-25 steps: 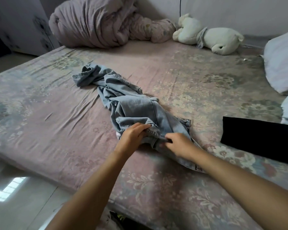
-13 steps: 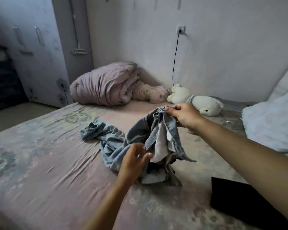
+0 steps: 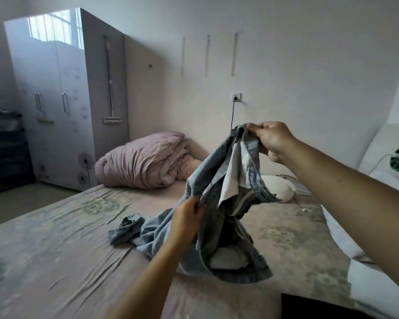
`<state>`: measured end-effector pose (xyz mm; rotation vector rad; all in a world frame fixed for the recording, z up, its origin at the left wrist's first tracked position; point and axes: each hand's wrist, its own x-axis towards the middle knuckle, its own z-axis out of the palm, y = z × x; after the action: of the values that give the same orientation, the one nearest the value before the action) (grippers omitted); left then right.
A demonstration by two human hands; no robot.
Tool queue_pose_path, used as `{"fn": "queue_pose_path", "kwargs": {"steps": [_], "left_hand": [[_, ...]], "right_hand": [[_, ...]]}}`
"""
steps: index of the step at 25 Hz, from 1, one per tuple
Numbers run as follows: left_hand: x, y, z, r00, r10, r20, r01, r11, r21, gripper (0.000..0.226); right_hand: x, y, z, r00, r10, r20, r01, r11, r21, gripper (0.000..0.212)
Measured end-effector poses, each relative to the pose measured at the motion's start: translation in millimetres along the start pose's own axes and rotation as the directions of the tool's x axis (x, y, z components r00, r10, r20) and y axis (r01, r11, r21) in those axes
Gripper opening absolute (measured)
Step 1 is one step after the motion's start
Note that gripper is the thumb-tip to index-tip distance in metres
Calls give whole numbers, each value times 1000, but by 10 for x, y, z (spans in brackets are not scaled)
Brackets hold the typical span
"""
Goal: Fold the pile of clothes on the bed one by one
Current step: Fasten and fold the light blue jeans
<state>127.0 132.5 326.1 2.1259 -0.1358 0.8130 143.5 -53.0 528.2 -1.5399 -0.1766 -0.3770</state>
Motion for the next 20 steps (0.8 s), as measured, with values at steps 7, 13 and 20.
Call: {"fn": "queue_pose_path", "kwargs": {"steps": [7,13,20], "left_hand": [[368,-65,-397,982,-140,-128,160,974,161,13],[365,-154,-540,968,-245,-48,247,914,323,15],[909,324,-999,907,-406,-114,279,782,-558,28]], "right_hand": [[188,15,-379,969,111,-221,-77,984,158,28],[221,-199,-561,979,99,-179,-28,933,360,24],[-88,140,-880,939,96,-330,-150,978,-145,30]]}}
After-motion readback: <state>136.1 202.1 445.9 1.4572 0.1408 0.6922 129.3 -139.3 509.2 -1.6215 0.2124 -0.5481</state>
